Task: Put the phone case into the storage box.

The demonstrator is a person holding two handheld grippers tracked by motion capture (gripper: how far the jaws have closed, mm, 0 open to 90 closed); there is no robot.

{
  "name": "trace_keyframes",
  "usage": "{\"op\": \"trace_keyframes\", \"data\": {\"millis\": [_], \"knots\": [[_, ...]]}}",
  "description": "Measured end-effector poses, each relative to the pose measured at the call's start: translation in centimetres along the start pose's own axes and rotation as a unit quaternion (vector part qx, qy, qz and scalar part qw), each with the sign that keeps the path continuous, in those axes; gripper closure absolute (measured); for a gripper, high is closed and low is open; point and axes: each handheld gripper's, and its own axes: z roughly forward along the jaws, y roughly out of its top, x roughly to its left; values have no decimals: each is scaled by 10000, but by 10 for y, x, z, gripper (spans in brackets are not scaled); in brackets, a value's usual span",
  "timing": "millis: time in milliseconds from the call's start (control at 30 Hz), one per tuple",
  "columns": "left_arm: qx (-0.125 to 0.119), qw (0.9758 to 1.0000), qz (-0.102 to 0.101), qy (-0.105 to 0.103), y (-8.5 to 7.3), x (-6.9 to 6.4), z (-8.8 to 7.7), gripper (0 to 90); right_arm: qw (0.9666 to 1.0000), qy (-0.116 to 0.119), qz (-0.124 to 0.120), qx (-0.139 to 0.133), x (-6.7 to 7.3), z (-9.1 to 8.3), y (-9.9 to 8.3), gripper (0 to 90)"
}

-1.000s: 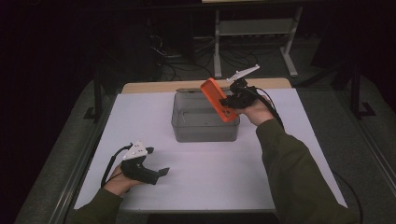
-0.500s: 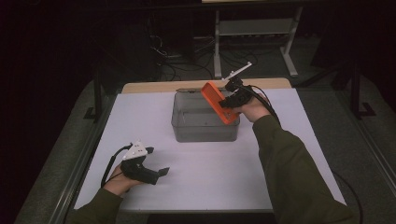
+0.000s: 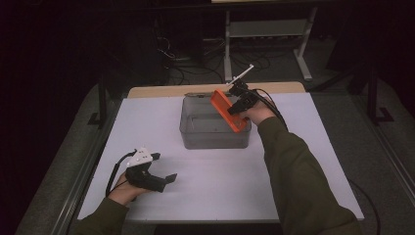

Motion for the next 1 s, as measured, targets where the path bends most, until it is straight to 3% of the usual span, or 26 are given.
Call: {"op": "trace_keyframes", "data": {"millis": [433, 867, 1000], "knots": [[-62, 10000, 3, 25, 0, 1, 1, 0, 9979, -218, 187, 572, -1, 10, 9, 794], [-36, 10000, 24, 55, 0, 1, 0, 0, 9929, -270, 641, 967, -8, 27, 10, 794], [-18, 10000, 33, 46, 0, 1, 1, 0, 9903, -281, 897, 1026, -10, 29, 12, 794]]}}
